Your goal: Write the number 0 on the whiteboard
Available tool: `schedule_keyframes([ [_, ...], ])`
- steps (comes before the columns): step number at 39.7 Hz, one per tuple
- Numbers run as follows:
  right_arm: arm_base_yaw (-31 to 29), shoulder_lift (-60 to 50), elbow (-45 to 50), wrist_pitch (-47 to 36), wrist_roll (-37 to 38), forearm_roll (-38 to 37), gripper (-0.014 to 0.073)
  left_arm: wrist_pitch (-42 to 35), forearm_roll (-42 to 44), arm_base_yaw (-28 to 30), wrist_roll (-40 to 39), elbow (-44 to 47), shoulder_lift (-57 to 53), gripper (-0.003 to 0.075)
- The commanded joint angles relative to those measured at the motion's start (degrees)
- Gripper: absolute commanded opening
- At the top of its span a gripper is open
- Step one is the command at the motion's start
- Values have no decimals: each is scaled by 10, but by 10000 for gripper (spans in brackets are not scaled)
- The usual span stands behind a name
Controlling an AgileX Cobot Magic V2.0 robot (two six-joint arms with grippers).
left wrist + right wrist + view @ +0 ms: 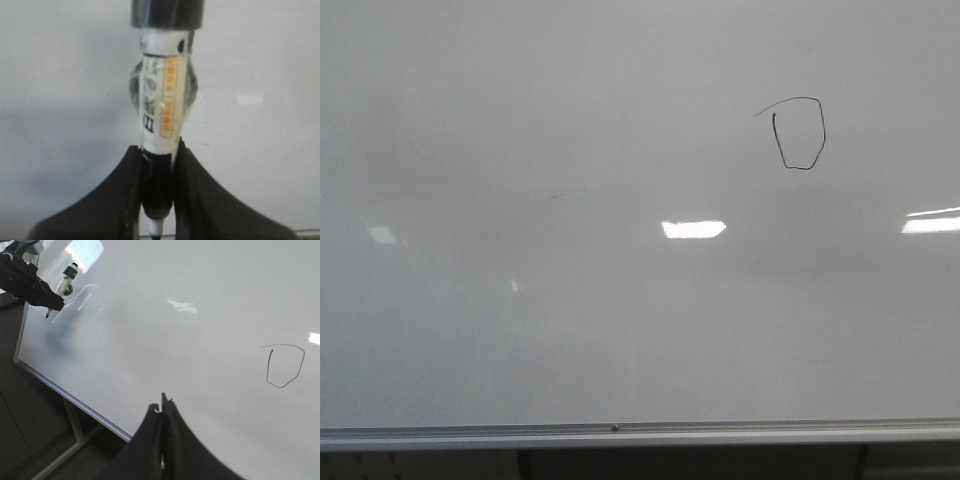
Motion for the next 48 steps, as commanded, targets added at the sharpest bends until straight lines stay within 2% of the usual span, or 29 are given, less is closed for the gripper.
schedule_keyframes([
  [1, 0, 4, -15, -34, -1, 15, -69, -73, -20, 1, -6, -19, 8, -19],
  [18, 0, 4, -15, -34, -1, 15, -69, -123, -25, 1, -6, -20, 83, -19],
  [36, 0, 4, -14, -34, -1, 15, -69, -137, -25, 1, -6, -20, 114, -8],
  [41, 0, 4, -14, -34, -1, 15, -69, -137, -25, 1, -6, -20, 114, 76],
  [48, 0, 4, -14, -34, -1, 15, -69, -137, -25, 1, -6, -20, 114, 326],
])
